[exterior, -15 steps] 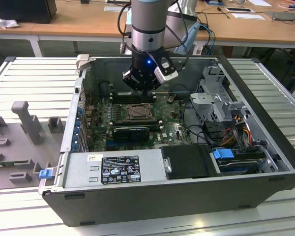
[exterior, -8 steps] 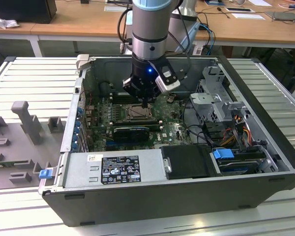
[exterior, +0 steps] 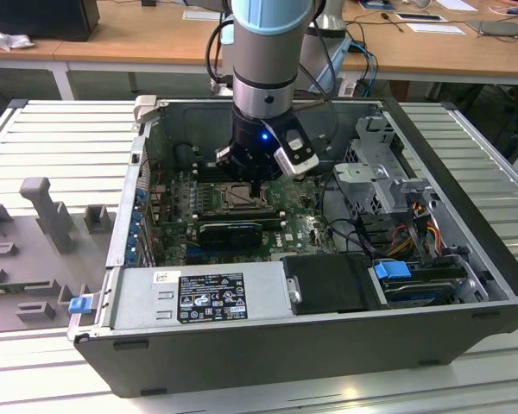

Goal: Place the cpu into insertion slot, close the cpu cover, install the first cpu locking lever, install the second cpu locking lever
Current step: 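Install the second cpu locking lever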

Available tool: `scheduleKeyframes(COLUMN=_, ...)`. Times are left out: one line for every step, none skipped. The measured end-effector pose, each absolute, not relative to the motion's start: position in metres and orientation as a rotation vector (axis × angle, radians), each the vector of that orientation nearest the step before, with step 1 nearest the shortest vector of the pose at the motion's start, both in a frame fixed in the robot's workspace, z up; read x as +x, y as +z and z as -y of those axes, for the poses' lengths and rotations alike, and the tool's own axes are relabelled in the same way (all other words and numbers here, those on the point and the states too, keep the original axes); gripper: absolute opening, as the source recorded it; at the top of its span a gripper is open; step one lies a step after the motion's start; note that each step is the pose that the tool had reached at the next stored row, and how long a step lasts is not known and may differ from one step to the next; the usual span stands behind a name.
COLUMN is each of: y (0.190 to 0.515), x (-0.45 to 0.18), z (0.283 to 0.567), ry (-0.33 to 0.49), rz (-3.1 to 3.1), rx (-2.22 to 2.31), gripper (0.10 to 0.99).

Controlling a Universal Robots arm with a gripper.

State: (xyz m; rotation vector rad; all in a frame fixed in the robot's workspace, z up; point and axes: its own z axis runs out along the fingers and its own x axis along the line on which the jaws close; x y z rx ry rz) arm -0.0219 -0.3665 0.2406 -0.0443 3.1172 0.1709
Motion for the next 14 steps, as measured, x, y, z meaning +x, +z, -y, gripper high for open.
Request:
scheduleKeyframes(y=0.2402, x=-0.0219, z=0.3671, ry=0.18, rz=-3.118, rx=-0.044, gripper=0.106)
scheduleKeyframes(y=0.2398, x=-0.0221, z=0.3675, ry=0.183, rz=-3.117, rx=-0.044, gripper=0.106)
scheduleKeyframes(y=0.2397, x=-0.0221, z=0.3676, ry=0.183, rz=-3.118, rx=-0.044, gripper=0.106)
scheduleKeyframes(y=0.2396, x=-0.0222, z=0.3677, ry=0.182, rz=-3.118, rx=-0.044, gripper=0.106)
scheduleKeyframes(y=0.2395, x=-0.0224, z=0.3679, ry=0.182, rz=-3.118, rx=-0.044, gripper=0.106)
scheduleKeyframes(y=0.2393, x=-0.0226, z=0.3681, ry=0.182, rz=-3.118, rx=-0.044, gripper=0.106)
scheduleKeyframes(y=0.2393, x=-0.0228, z=0.3682, ry=0.182, rz=-3.118, rx=-0.044, gripper=0.106)
scheduleKeyframes(y=0.2392, x=-0.0229, z=0.3682, ry=0.182, rz=-3.118, rx=-0.044, gripper=0.106)
scheduleKeyframes(y=0.2391, x=-0.0232, z=0.3684, ry=0.183, rz=-3.118, rx=-0.045, gripper=0.106)
scheduleKeyframes(y=0.239, x=-0.0236, z=0.3685, ry=0.183, rz=-3.118, rx=-0.044, gripper=0.106)
scheduleKeyframes(y=0.239, x=-0.024, z=0.3689, ry=0.184, rz=-3.118, rx=-0.045, gripper=0.106)
scheduleKeyframes(y=0.2389, x=-0.0242, z=0.3694, ry=0.187, rz=-3.118, rx=-0.045, gripper=0.106)
scheduleKeyframes(y=0.2387, x=-0.0244, z=0.3703, ry=0.195, rz=-3.117, rx=-0.045, gripper=0.106)
scheduleKeyframes(y=0.2385, x=-0.0248, z=0.3713, ry=0.205, rz=-3.116, rx=-0.044, gripper=0.106)
